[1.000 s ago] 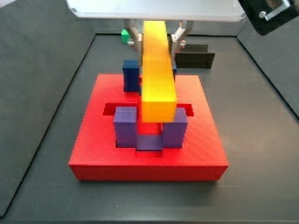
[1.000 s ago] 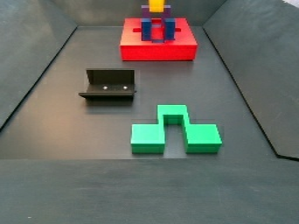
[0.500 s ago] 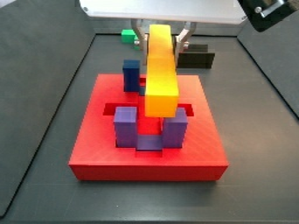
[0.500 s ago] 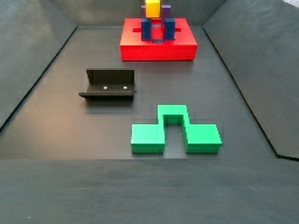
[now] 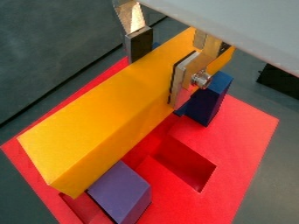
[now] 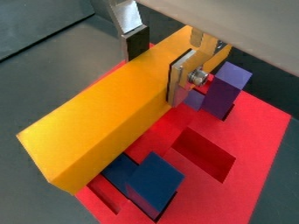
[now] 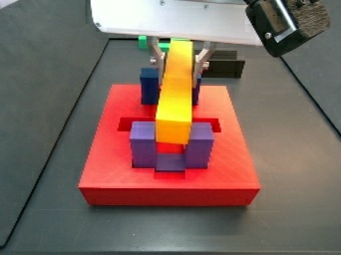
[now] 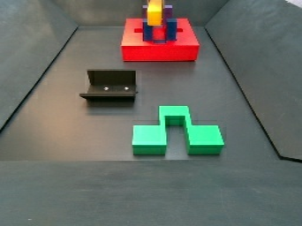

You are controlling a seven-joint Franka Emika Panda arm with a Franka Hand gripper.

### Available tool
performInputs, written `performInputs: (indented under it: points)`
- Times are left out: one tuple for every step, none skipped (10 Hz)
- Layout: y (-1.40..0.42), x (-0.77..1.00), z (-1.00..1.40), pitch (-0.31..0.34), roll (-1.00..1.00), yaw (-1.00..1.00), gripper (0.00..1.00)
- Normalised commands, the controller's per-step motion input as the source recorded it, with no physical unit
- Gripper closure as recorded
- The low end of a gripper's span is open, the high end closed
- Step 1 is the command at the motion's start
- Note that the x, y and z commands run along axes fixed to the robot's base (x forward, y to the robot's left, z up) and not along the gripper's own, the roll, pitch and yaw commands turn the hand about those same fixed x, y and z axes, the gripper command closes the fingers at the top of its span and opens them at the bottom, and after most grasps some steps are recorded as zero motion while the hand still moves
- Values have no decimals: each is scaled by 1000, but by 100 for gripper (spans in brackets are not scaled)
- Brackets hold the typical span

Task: Pick up the yellow object. Move up. Move to above the board. Insert the yellow object.
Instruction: Insert the yellow object.

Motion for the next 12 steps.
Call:
performInputs:
  points:
    - [0,0,314,-51,-136,3,100]
    - [0,-3,57,-59,-14,77,100]
    - [0,-117,0,-81,0,91,100]
    - [0,-131,-83,-90,10,140,100]
    - [0,-109,-94,-87,17,171,100]
    - [0,-120,-103,-106,33,229,100]
    - [0,-63,-37,-106,29,303,100]
    - [0,-77,0,-87,36,243,100]
    - [0,-69,-49,-91,86,240,100]
    - [0,-80,-31,-94,83,246,100]
    - [-34,-209,0,-107,0,100,100]
    - [-43,-203,0,-116,0,51,100]
